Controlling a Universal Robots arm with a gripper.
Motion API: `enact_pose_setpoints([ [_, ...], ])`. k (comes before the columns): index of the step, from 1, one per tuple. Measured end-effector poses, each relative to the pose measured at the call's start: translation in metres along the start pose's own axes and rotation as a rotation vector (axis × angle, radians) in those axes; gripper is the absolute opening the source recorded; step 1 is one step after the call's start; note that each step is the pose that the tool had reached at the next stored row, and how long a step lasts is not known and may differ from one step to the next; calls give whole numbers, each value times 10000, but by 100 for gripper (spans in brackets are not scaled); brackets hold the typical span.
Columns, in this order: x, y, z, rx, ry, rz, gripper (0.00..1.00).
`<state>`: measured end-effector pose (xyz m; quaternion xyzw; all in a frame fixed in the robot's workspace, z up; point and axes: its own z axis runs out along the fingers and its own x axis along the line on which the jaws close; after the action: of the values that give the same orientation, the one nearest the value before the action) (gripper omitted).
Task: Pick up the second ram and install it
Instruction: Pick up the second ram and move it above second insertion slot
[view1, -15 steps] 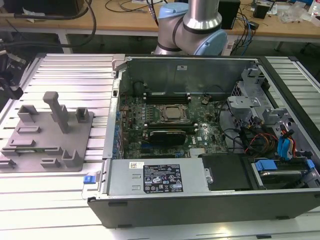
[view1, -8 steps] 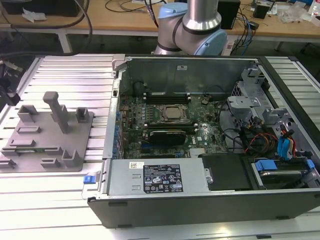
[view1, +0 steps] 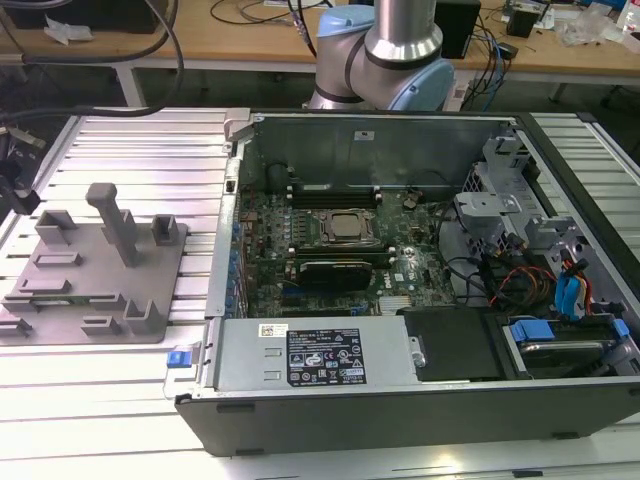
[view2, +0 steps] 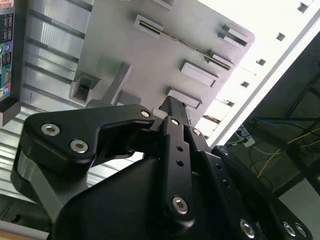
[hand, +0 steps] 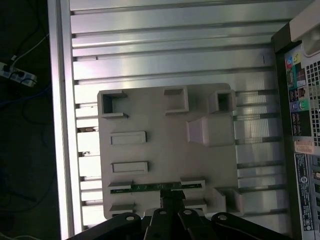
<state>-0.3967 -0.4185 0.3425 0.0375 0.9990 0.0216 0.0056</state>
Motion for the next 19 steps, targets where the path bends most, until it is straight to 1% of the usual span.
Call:
enact_pose_setpoints([
  [9,0,0,2,0,0,-4,8],
  [14,0,0,3,-3,19,-451,8],
  [15,0,0,3,-5,25,-569,8],
  [18,0,0,4,-9,86,-1986,8],
  [19,0,0,3,2,97,-2239,8],
])
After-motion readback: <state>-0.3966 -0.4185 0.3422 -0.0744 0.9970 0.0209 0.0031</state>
